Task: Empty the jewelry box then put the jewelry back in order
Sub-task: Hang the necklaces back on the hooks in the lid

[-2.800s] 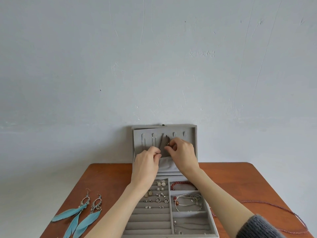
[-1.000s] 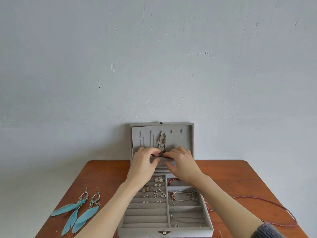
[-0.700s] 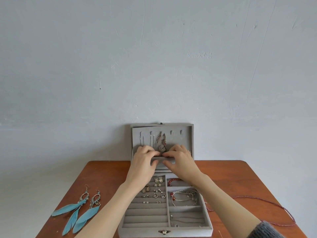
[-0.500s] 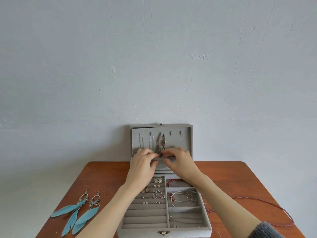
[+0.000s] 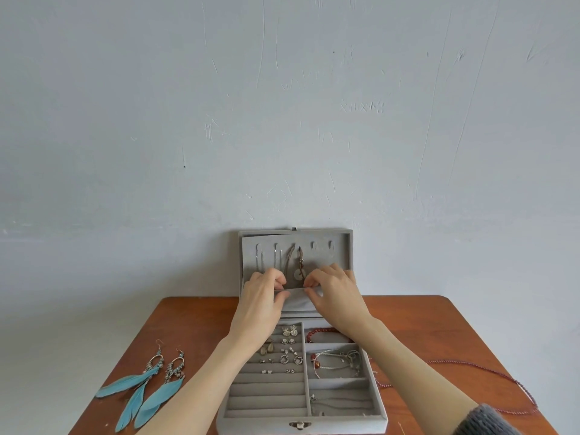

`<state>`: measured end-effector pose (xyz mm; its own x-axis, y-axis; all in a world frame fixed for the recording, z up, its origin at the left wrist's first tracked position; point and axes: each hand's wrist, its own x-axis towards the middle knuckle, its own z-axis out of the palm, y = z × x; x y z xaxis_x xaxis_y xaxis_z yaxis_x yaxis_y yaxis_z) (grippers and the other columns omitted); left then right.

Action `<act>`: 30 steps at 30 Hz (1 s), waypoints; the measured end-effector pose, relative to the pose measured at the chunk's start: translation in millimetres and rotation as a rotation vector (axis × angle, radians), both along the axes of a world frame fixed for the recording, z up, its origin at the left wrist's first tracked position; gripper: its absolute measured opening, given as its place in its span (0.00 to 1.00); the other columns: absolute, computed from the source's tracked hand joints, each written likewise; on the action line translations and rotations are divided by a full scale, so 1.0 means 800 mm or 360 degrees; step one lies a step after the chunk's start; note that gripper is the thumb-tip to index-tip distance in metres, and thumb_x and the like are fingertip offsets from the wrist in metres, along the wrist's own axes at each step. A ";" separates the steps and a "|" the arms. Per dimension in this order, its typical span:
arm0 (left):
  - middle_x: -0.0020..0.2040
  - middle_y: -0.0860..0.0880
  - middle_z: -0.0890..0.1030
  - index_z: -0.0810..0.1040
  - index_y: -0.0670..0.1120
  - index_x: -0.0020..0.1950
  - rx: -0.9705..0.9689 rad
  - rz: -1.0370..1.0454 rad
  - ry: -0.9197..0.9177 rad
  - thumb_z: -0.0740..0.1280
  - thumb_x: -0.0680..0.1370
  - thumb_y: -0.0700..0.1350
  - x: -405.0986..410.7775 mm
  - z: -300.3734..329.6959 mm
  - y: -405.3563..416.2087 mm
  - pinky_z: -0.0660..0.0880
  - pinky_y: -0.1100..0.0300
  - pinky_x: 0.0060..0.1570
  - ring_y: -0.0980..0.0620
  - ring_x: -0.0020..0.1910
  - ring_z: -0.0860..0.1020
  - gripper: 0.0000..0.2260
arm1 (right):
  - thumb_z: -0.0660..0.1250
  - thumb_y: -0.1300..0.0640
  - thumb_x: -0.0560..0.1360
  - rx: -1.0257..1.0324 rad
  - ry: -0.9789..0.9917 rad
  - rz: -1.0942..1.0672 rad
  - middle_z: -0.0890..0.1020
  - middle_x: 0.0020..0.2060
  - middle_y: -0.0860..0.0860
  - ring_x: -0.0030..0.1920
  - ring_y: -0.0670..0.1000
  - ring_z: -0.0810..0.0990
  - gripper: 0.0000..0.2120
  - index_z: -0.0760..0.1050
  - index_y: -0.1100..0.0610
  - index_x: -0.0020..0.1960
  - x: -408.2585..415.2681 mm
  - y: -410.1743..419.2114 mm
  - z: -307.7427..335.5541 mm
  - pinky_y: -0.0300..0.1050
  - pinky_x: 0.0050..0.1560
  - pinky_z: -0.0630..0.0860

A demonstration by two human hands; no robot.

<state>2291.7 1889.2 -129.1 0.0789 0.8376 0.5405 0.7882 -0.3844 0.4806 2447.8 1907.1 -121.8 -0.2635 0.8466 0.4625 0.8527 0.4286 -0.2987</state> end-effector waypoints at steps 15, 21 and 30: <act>0.46 0.50 0.79 0.77 0.45 0.50 -0.0009 0.0044 0.0068 0.65 0.77 0.42 0.000 0.006 0.007 0.73 0.60 0.49 0.54 0.47 0.75 0.04 | 0.60 0.57 0.77 0.0125 0.0119 -0.0042 0.80 0.48 0.52 0.52 0.55 0.74 0.10 0.79 0.58 0.51 -0.001 0.002 -0.004 0.46 0.53 0.65; 0.47 0.51 0.79 0.78 0.46 0.52 0.0263 0.0015 0.0381 0.64 0.77 0.46 0.011 0.015 -0.013 0.70 0.58 0.51 0.52 0.48 0.77 0.07 | 0.61 0.55 0.77 0.0185 0.0036 0.0003 0.79 0.52 0.53 0.56 0.55 0.75 0.11 0.77 0.57 0.57 0.019 -0.021 0.004 0.48 0.56 0.68; 0.55 0.48 0.77 0.74 0.44 0.61 0.0178 -0.0297 0.0644 0.59 0.79 0.47 0.079 0.011 -0.073 0.71 0.58 0.53 0.51 0.54 0.75 0.13 | 0.62 0.59 0.76 0.0182 -0.0064 -0.0148 0.81 0.48 0.53 0.50 0.57 0.77 0.10 0.78 0.58 0.54 0.112 -0.101 0.003 0.51 0.50 0.72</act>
